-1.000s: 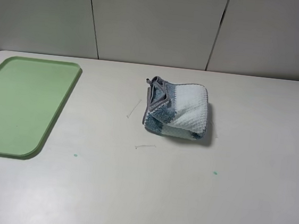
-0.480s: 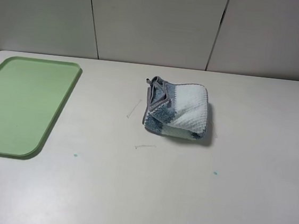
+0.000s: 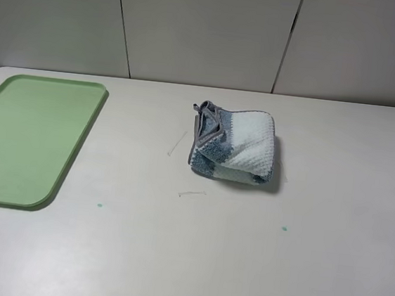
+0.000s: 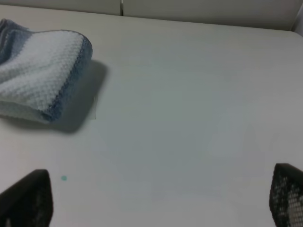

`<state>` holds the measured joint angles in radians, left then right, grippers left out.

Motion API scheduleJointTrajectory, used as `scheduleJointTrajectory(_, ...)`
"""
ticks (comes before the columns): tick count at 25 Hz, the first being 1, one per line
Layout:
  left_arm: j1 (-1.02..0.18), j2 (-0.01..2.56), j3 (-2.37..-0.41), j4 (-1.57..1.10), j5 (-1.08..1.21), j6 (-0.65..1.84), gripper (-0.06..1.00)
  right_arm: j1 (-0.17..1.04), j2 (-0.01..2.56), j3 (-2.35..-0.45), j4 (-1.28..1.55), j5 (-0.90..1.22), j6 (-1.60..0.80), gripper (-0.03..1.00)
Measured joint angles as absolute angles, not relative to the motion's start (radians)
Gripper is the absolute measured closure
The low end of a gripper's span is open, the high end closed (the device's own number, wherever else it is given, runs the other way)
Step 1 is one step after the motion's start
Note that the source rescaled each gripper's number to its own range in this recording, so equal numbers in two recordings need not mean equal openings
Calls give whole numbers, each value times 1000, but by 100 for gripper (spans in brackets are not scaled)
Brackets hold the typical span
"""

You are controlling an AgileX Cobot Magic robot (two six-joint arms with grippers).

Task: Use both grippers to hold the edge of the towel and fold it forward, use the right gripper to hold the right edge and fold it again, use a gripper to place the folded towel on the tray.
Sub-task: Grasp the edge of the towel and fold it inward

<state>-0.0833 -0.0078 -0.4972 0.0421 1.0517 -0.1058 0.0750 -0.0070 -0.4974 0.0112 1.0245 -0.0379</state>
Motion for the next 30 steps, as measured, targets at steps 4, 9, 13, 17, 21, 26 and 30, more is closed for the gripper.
scheduleJointTrajectory(4, -83, -8, -497, 42, 1052, -106, -6, 75, -7, -497, 14, 1024, -38, -3)
scheduleJointTrajectory(9, -83, -8, -497, 42, 1052, -106, -6, 75, -7, -497, 14, 1024, -38, -3)
scheduleJointTrajectory(13, -83, -8, -497, 42, 1052, -106, -6, 75, -7, -497, 14, 1024, -38, -3)
scheduleJointTrajectory(17, -83, -8, -497, 42, 1052, -106, -6, 75, -7, -497, 14, 1024, -38, -3)
scheduleJointTrajectory(21, -83, -8, -497, 42, 1052, -106, -6, 75, -7, -497, 14, 1024, -38, -3)
scheduleJointTrajectory(26, -83, -8, -497, 42, 1052, -106, -6, 75, -7, -497, 14, 1024, -38, -3)
scheduleJointTrajectory(30, -83, -8, -497, 42, 1052, -105, -6, 75, -7, -497, 14, 1024, -38, -3)
